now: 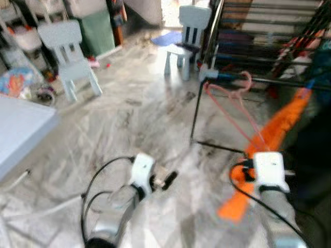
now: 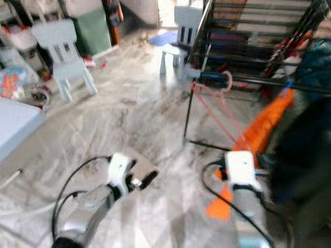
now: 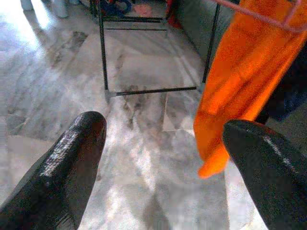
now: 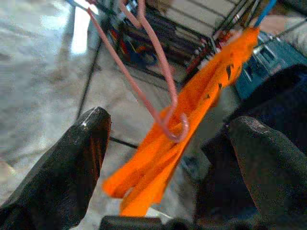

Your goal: Hang hanger

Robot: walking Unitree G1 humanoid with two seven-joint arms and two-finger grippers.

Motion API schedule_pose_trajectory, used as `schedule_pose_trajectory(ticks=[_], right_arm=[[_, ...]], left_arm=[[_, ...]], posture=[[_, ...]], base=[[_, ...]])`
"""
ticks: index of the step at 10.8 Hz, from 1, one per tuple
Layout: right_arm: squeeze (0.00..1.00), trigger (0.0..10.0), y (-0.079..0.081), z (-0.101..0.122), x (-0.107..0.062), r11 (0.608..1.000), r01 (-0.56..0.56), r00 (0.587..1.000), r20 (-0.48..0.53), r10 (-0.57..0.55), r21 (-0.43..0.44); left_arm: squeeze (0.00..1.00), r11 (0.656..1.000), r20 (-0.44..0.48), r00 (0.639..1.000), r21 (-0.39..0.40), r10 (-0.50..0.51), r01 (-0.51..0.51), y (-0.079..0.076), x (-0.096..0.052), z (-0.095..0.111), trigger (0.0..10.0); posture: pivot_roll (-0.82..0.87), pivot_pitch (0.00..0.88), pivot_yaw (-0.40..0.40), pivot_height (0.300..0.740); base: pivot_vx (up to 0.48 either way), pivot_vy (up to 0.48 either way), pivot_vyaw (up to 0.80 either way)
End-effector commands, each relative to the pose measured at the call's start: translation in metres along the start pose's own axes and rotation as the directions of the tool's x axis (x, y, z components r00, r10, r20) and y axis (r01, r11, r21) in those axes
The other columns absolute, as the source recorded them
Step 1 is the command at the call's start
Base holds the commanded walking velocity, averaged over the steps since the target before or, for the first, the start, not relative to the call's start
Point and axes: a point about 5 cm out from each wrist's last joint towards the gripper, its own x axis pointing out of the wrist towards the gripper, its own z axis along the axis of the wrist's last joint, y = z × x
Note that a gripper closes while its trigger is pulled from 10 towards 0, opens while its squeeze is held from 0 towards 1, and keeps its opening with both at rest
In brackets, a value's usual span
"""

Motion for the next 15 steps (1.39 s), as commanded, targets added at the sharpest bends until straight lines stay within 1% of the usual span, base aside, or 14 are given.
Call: schedule_pose_trajectory(ticks=[1, 2, 6, 7, 9, 10, 11, 13, 14, 15], right_arm=[[0.11, 10.0, 0.001, 0.002, 0.001, 1.0, -0.01, 1.0, 0.008, 0.01, 0.0], [0.0, 10.0, 0.002, 0.002, 0.001, 1.0, -0.021, 1.0, 0.01, 0.021, 0.001], [0.0, 10.0, 0.012, -0.001, 0.001, 0.997, -0.068, 0.998, -0.008, 0.068, 0.022], [0.0, 10.0, 0.013, 0.0, 0.002, 0.997, -0.075, 0.997, -0.006, 0.075, 0.026], [0.0, 10.0, 0.015, 0.001, 0.005, 0.996, -0.084, 0.996, 0.0, 0.084, 0.033], [0.0, 10.0, 0.015, 0.003, 0.008, 0.996, -0.088, 0.996, 0.006, 0.087, 0.032], [0.0, 10.0, 0.014, 0.005, 0.01, 0.996, -0.082, 0.996, 0.017, 0.082, 0.032], [0.0, 10.0, 0.008, 0.001, 0.005, 0.997, -0.05, 0.999, 0.006, 0.05, 0.05], [0.0, 10.0, 0.009, 0.0, 0.003, 0.997, -0.046, 0.999, 0.002, 0.046, 0.057], [0.0, 10.0, 0.009, 0.0, 0.002, 0.997, -0.045, 0.999, 0.003, 0.045, 0.058]], left_arm=[[0.0, 1.0, 0.005, 1.0, 0.001, 0.012, -0.012, 0.001, 0.0, 0.002, 10.0], [0.0, 1.0, 0.021, 1.0, -0.008, 0.006, -0.006, 0.001, 0.0, 0.004, 10.0], [0.0, 1.0, 0.033, 0.999, -0.009, -0.002, 0.002, 0.002, 0.0, 0.006, 10.0], [0.0, 1.0, 0.036, 0.999, 0.004, -0.014, 0.014, 0.003, -0.002, 0.007, 10.0], [0.0, 0.998, 0.017, 0.999, 0.054, -0.044, 0.043, 0.011, -0.011, 0.008, 10.0], [0.0, 0.995, 0.014, 0.999, 0.081, -0.051, 0.05, 0.017, -0.014, 0.011, 10.0], [0.0, 0.995, 0.02, 0.999, 0.093, -0.038, 0.036, 0.024, -0.013, 0.015, 10.0], [0.0, 0.998, 0.043, 0.999, 0.057, 0.012, -0.014, 0.029, -0.01, 0.019, 10.0], [0.0, 0.999, 0.06, 0.998, 0.024, 0.037, -0.039, 0.028, -0.01, 0.02, 10.0], [0.0, 0.999, 0.06, 0.998, 0.023, 0.038, -0.039, 0.028, -0.009, 0.021, 10.0]], posture=[[-0.09, 0.042, 0.03, 0.74], [-0.09, 0.042, 0.03, 0.74], [-0.08, 0.032, 0.031, 0.74], [-0.08, 0.03, 0.032, 0.74], [-0.08, 0.022, 0.036, 0.74], [-0.08, 0.015, 0.039, 0.74], [-0.1, 0.003, 0.049, 0.74], [-0.11, 0.002, 0.063, 0.74], [-0.12, 0.011, 0.071, 0.74], [-0.12, 0.019, 0.076, 0.74]], base=[[-0.315, 0.0, 0.0], [-0.315, 0.0, 0.0], [-0.302, 0.0, 0.0], [-0.296, 0.0, 0.0], [-0.292, 0.0, 0.0], [-0.266, 0.0, 0.0], [0.0, 0.0, 0.0], [0.0, 0.0, 0.0], [0.0, 0.0, 0.0], [0.0, 0.0, 0.0]])
